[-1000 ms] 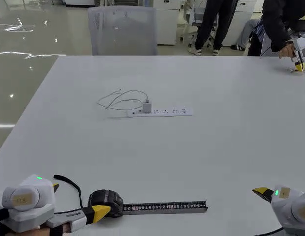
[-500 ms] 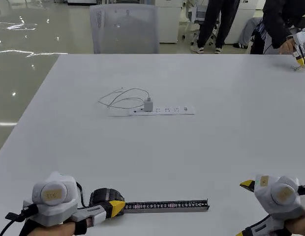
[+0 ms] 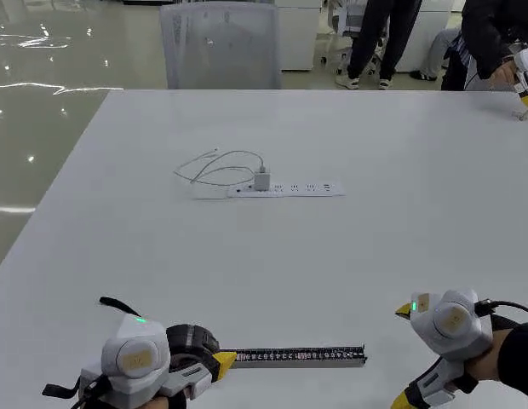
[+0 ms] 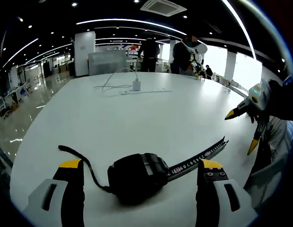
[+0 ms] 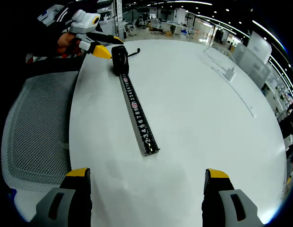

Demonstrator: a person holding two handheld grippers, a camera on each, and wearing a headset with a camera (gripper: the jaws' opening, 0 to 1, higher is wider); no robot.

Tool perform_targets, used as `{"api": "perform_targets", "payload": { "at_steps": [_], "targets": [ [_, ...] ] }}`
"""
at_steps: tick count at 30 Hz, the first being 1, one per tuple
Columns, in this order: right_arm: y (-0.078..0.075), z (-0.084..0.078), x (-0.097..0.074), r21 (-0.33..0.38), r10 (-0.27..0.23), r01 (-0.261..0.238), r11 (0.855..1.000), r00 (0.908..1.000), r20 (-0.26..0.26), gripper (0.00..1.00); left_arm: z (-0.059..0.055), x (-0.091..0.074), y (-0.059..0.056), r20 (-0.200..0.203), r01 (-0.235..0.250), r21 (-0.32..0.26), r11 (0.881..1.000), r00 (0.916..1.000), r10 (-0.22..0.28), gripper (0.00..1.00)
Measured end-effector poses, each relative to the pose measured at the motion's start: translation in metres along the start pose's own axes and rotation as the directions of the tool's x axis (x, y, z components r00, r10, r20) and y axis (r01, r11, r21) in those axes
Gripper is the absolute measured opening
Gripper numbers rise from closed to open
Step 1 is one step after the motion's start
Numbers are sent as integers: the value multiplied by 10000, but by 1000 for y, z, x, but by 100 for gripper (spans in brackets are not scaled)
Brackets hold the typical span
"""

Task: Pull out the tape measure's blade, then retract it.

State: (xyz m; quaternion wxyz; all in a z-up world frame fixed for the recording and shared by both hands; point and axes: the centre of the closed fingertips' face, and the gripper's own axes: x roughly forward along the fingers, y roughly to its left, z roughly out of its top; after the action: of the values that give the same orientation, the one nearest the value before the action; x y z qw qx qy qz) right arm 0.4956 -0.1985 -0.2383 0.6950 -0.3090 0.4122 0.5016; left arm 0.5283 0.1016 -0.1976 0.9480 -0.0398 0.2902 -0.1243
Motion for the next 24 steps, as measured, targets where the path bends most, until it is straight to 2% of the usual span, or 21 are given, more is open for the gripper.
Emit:
{"api": "perform_targets", "payload": {
  "at_steps": [1,4,7,9,12,14,16,18,22,24],
  "targets": [
    [-2,2,2,-55,34,-34,10000,10000,-21,99,-1,1,3,74,-181,-306,9994,9998,183,98],
    [-7,3,7,-241,185,-189,9995,9997,-174,94,-7,4,6,-18,-600,-57,9982,9982,600,99],
    [-8,6,11,-377,432,-445,9983,9985,-327,89,-8,5,4,72,-707,62,9975,9975,707,99],
    [-12,8,13,-819,346,-373,9959,9988,-346,87,-11,7,1,-28,-623,61,9980,9981,623,99],
    [-14,11,17,-826,466,-504,9953,9978,-473,84,-12,7,5,-44,-849,-243,9961,9964,848,99],
    [-15,14,19,-946,566,-606,9937,9974,-450,81,-9,9,8,157,-1019,-163,9947,9946,1022,99],
    [-15,18,21,-1191,617,-664,9907,9972,-429,75,-7,10,10,198,-957,-204,9952,9952,961,99],
    [-15,19,24,-1609,742,-802,9837,9963,-426,69,-1,9,16,448,-1070,-294,9938,9931,1082,99],
    [-11,19,25,-1770,1056,-1133,9777,9930,-523,49,3,10,21,474,-1064,-322,9938,9930,1078,99],
    [-9,18,27,-1896,1175,-1262,9737,9915,-563,43,8,9,24,632,-1120,-219,9935,9916,1132,99]
  ]
}}
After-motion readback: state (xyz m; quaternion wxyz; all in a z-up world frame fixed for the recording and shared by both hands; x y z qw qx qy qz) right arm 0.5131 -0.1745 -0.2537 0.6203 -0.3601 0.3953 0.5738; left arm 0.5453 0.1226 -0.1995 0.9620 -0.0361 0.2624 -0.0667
